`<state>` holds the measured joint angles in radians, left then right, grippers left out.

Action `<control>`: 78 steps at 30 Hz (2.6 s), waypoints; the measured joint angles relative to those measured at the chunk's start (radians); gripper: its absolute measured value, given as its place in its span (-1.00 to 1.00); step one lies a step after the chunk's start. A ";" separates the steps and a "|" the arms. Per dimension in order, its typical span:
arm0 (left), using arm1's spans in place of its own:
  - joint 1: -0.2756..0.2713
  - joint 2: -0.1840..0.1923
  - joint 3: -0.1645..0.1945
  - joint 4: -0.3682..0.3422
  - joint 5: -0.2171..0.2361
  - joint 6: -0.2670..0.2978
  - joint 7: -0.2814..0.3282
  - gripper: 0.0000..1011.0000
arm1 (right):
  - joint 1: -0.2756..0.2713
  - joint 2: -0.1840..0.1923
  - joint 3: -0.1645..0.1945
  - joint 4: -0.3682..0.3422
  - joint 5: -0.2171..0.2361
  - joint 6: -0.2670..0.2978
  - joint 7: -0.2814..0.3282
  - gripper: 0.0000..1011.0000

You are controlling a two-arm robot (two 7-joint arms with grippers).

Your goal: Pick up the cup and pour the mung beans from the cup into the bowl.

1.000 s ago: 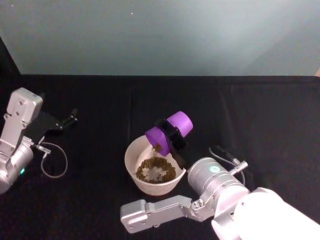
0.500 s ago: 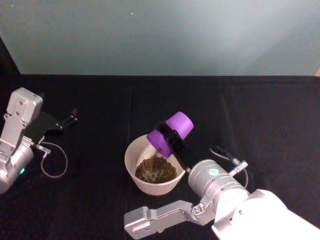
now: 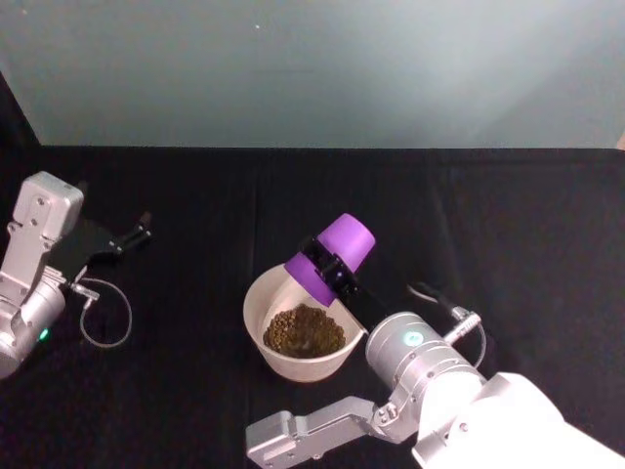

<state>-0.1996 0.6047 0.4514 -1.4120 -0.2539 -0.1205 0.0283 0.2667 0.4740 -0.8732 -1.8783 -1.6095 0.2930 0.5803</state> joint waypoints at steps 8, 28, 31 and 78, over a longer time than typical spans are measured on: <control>0.000 0.000 0.000 0.000 0.000 0.000 0.000 0.98 | 0.016 0.008 -0.025 0.001 -0.046 -0.012 0.015 0.43; 0.000 0.000 0.000 0.000 0.000 0.000 0.000 0.98 | 0.041 0.020 -0.071 0.006 -0.139 -0.023 0.049 0.43; 0.000 0.000 0.000 0.000 0.000 0.000 0.000 0.98 | 0.042 0.019 -0.072 0.006 -0.142 -0.022 0.050 0.43; 0.000 0.000 0.000 0.000 0.000 0.000 0.000 0.98 | -0.279 -0.183 0.605 -0.008 1.063 -0.106 -0.269 0.43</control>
<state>-0.1995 0.6047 0.4514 -1.4120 -0.2539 -0.1205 0.0283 -0.0122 0.2909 -0.2680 -1.8867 -0.5462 0.1873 0.3112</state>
